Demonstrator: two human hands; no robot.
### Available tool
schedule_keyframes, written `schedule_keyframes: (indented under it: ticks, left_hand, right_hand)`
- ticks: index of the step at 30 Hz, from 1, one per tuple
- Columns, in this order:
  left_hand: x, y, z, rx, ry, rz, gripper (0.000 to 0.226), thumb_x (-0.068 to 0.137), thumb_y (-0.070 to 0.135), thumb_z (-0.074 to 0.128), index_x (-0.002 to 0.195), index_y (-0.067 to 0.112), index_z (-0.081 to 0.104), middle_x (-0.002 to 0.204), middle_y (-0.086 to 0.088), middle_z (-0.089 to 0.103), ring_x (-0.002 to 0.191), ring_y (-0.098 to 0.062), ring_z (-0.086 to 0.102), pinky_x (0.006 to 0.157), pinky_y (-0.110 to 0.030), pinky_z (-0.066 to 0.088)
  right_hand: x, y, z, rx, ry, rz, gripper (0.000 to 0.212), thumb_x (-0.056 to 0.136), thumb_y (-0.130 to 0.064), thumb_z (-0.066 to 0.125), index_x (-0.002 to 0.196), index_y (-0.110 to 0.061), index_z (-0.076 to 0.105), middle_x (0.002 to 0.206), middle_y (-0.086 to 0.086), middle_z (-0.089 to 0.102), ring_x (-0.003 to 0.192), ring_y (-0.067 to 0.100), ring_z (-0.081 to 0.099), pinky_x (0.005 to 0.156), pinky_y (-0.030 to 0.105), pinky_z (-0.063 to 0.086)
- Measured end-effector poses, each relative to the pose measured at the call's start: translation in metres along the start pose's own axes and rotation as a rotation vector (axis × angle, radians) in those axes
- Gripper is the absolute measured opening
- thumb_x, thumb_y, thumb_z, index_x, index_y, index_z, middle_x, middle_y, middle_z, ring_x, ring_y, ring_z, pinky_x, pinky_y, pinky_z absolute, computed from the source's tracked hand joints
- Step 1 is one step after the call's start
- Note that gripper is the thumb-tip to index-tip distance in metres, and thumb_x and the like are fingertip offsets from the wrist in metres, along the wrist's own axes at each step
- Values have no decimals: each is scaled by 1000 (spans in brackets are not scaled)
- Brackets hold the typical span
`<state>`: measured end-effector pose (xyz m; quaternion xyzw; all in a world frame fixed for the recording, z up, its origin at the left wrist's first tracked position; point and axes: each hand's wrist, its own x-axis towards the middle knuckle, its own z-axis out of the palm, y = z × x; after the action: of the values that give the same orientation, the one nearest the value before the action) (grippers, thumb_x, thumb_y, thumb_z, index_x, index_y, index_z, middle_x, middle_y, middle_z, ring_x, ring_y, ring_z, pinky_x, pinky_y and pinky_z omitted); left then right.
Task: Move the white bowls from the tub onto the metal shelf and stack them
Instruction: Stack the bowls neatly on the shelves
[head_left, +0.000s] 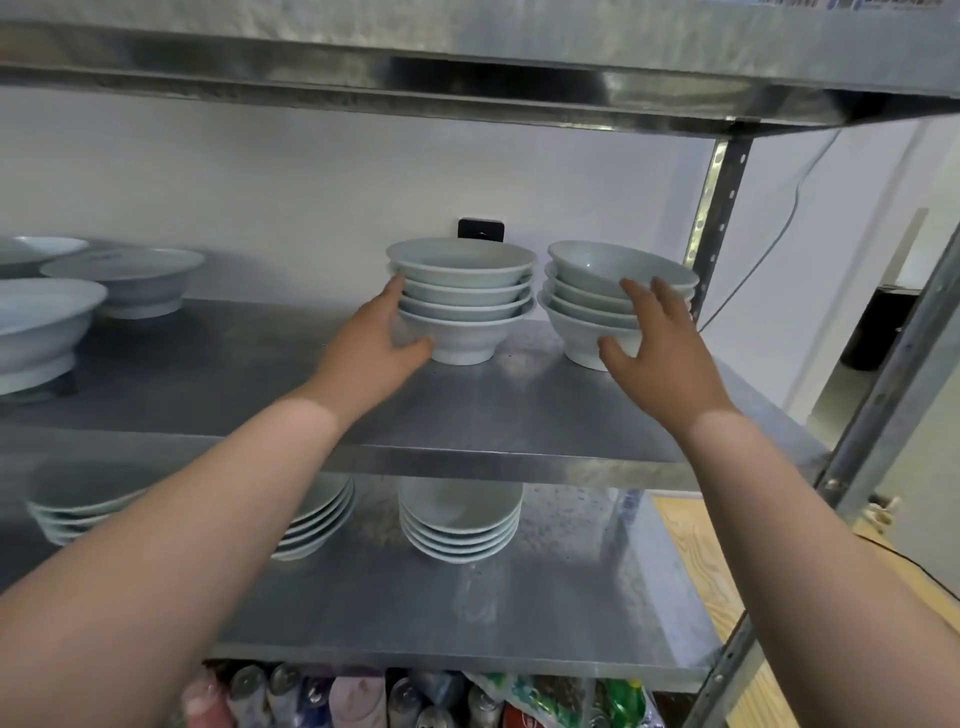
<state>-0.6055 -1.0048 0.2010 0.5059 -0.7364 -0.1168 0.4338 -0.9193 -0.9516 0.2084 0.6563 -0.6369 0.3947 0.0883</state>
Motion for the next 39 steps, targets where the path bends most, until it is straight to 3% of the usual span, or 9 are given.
schedule_keyframes:
  ticks: [5, 11, 13, 18, 20, 26, 29, 34, 39]
  left_hand:
    - [-97, 8, -39, -217, 93, -11, 35, 82, 29, 64, 117, 28, 61, 110, 17, 67, 100, 4, 63, 95, -20, 49]
    - [-190, -41, -80, -292, 106, -234, 34, 86, 21, 67, 119, 24, 61, 117, 9, 67, 106, 0, 63, 92, -14, 47]
    - [-210, -64, -97, -292, 127, -296, 32, 91, 14, 67, 121, 24, 61, 117, 10, 67, 107, 0, 62, 89, -13, 47]
    - [-240, -121, -156, -277, 222, -377, 32, 85, 34, 65, 117, 38, 61, 113, 13, 69, 109, -4, 63, 93, -27, 48]
    - [-247, -141, -185, -281, 270, -398, 31, 88, 29, 67, 117, 35, 61, 112, 11, 70, 108, -5, 64, 94, -28, 49]
    - [-268, -206, -279, -209, 298, -445, 28, 93, 19, 63, 120, 27, 61, 108, 14, 70, 98, 5, 62, 83, -10, 48]
    - [-265, -236, -315, -191, 293, -438, 27, 94, 19, 62, 119, 30, 61, 109, 14, 69, 100, 3, 62, 83, -11, 46]
    - [-223, -266, -354, -164, 304, -351, 29, 94, 24, 62, 121, 33, 59, 112, 16, 66, 105, 2, 60, 90, -22, 49]
    - [-158, -279, -368, 99, 317, -164, 44, 89, 25, 64, 131, 35, 53, 127, 14, 56, 119, -2, 51, 101, -30, 44]
  right_hand:
    - [-78, -76, 13, 628, -49, 36, 27, 90, -21, 66, 117, -21, 66, 113, -9, 69, 103, 3, 64, 92, 27, 51]
    - [-148, -132, 68, 872, -337, 20, 20, 92, -20, 66, 111, -23, 68, 108, -9, 71, 103, 5, 66, 90, 23, 50]
    - [-160, -153, 87, 868, -404, 15, 20, 92, -20, 65, 111, -25, 67, 109, -11, 71, 104, 4, 66, 90, 23, 50]
    - [-171, -223, 131, 784, -480, -17, 21, 91, -19, 67, 111, -24, 67, 107, -15, 70, 97, -3, 65, 86, 18, 50]
    - [-173, -256, 151, 777, -500, -9, 19, 91, -19, 67, 108, -27, 67, 106, -16, 70, 97, -3, 65, 86, 20, 51]
    - [-185, -354, 211, 820, -566, -10, 16, 92, -23, 67, 105, -33, 67, 107, -16, 70, 99, 0, 66, 89, 28, 52]
    - [-181, -397, 232, 853, -505, -22, 16, 91, -24, 67, 104, -34, 67, 104, -17, 70, 99, 2, 66, 88, 28, 51]
    - [-138, -453, 241, 757, -366, -160, 21, 91, -22, 66, 109, -33, 65, 106, -22, 66, 97, -4, 62, 81, 13, 46]
    - [-62, -475, 266, 375, -146, -496, 42, 84, -23, 72, 125, -19, 63, 129, 1, 57, 124, 18, 49, 107, 25, 36]
